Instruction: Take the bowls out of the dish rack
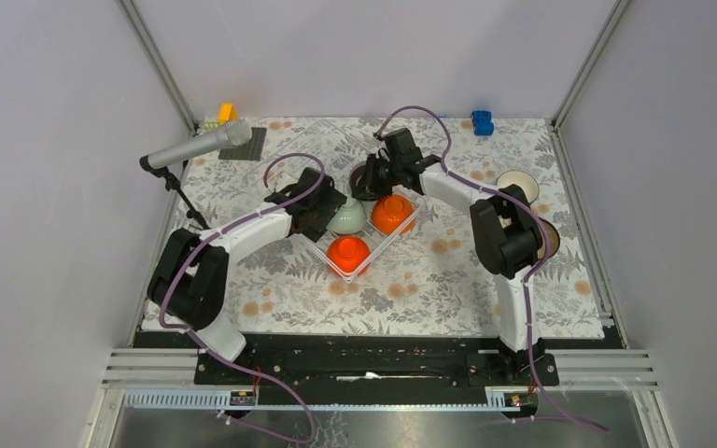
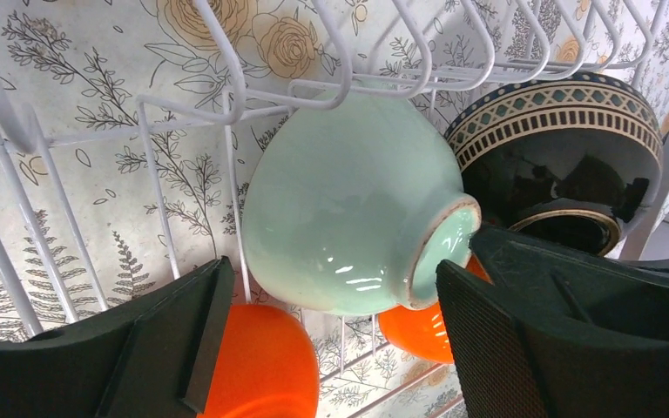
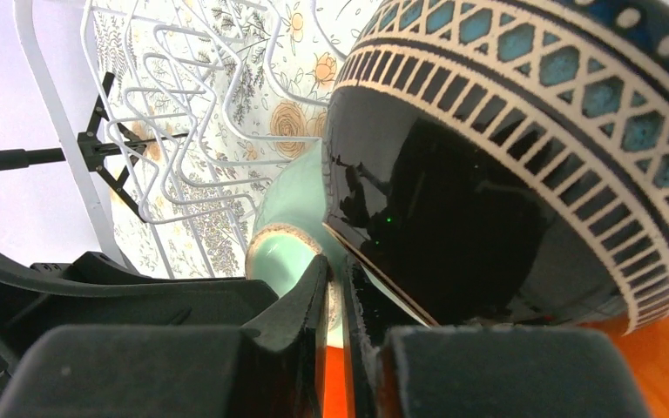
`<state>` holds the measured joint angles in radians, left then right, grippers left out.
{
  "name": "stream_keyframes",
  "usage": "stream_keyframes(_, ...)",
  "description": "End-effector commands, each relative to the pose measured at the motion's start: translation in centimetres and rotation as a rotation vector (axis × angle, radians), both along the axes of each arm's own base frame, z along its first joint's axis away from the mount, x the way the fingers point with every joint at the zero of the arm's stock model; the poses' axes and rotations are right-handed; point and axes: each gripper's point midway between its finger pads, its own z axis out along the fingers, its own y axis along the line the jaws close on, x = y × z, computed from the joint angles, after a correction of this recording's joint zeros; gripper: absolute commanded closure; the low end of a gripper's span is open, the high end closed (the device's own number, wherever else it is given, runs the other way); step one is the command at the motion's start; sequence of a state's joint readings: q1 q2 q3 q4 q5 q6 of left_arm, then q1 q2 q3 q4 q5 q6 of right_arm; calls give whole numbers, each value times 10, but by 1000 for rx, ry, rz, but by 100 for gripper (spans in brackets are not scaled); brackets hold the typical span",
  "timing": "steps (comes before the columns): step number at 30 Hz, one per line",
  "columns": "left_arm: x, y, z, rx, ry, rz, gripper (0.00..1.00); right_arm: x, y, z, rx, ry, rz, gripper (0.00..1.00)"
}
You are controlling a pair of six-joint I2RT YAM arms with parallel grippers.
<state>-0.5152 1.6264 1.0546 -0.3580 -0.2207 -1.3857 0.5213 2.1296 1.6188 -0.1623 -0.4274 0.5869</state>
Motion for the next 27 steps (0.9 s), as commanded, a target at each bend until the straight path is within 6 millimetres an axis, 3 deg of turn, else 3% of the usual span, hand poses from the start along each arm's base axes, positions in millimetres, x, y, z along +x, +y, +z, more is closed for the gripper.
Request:
stream_keyframes(1,-15,20,-22,88,107,61,7,9,-30,-54,-150,55,-88,92)
stream_keyframes(5,-13,14,-29,90,127,42,2,10,-32,-55,-153,54,-91,92)
stream_keyframes(16,-5,7,-36,71,115,49,4,8,-31,-53,-143,55,-86,92)
stream_keyframes(21,8,-4,-21,19,-22,13,7,6,-29,-48,-119,55,-79,92)
stream_keyframes(27,14,-7,0,-24,-157,-29,10,5,-32,-27,-81,28,-82,84)
